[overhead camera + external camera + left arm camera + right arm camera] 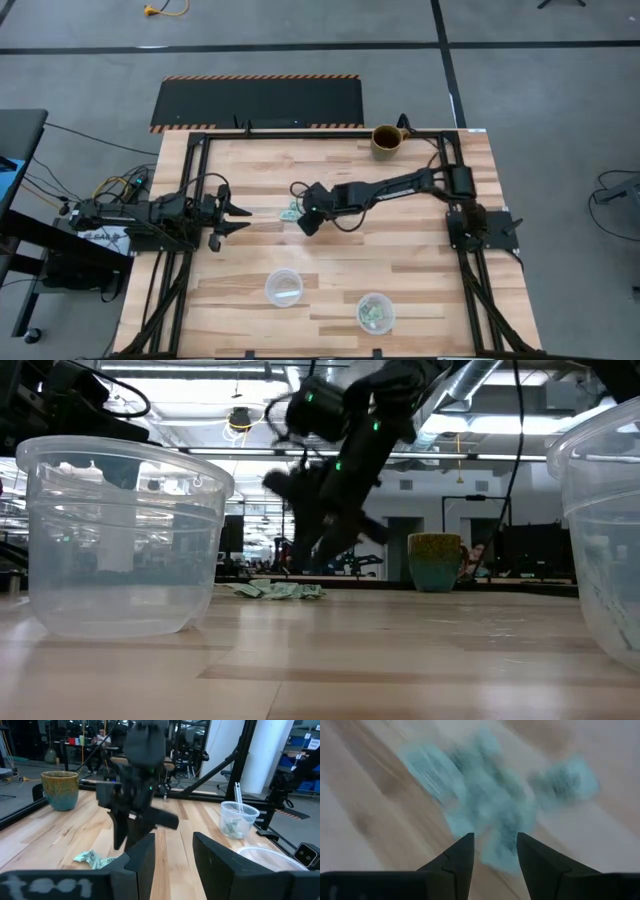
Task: Pick and place items into bin
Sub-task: Put the stevia packet into the right transparent bin
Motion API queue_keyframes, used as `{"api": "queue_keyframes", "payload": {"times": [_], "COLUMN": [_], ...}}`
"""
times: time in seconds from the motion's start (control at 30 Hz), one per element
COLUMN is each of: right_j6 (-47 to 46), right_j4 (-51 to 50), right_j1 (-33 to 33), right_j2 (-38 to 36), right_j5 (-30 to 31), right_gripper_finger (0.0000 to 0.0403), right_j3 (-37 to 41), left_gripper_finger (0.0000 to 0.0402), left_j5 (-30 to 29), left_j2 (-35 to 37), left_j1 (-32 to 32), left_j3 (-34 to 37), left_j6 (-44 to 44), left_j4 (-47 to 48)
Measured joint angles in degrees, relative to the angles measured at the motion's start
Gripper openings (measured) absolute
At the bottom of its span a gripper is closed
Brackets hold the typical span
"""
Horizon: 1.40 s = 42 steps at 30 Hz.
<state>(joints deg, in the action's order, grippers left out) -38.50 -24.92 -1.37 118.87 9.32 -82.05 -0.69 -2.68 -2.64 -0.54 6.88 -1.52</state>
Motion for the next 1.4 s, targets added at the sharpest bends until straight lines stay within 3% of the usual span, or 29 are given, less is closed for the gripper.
{"api": "queue_keyframes", "payload": {"times": [0.43,0.77,1.03,1.4], "right_j6": [0.13,-0.07,-3.75,-14.48], "right_j4": [-1.06,-3.37,-10.96,-30.77], "right_j1": [1.01,1.67,4.53,9.70], "right_j2": [4.71,4.26,2.68,-1.76], "right_j5": [-0.83,-1.63,-1.38,4.08], "right_gripper_finger": [0.0126,0.0008,0.0003,0.0001], "right_j3": [-0.34,-0.16,-0.13,0.26], "left_gripper_finger": [0.0121,0.0121,0.0121,0.0121], "left_j5": [0.02,0.04,0.04,0.20], "left_j2": [-0.04,-0.04,-0.05,-0.06], "left_j1": [0.01,-0.02,-0.01,0.00], "left_j3": [-0.02,-0.02,-0.01,0.01], "left_j6": [0.00,-0.01,-0.01,-0.01], "left_j4": [0.00,0.00,0.00,0.01]}}
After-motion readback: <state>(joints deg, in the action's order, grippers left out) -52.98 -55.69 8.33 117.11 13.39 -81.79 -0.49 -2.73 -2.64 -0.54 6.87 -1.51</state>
